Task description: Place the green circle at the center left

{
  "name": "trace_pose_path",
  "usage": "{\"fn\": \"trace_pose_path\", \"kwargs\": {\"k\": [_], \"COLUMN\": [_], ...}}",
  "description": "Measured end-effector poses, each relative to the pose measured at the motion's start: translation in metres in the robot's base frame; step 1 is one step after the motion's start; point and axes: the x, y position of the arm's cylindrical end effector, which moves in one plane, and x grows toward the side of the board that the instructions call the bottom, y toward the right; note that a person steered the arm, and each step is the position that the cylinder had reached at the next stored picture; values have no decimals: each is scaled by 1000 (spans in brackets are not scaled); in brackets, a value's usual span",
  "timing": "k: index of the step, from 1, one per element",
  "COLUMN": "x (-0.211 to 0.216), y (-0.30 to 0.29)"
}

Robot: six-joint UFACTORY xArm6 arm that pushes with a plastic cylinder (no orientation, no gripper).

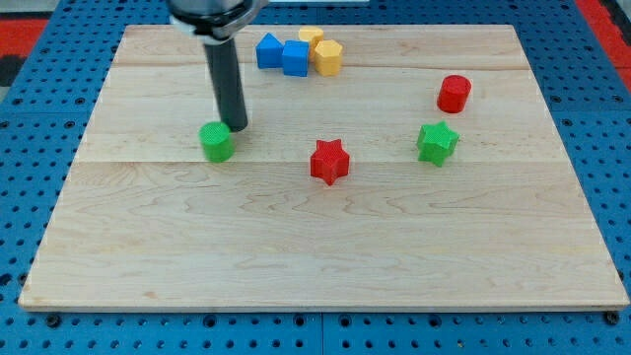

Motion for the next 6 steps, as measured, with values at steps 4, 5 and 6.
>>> {"fn": "trace_pose_path", "kwargs": {"k": [4, 5, 6], "x": [-9, -8, -7], "y": [-94, -100, -98]}}
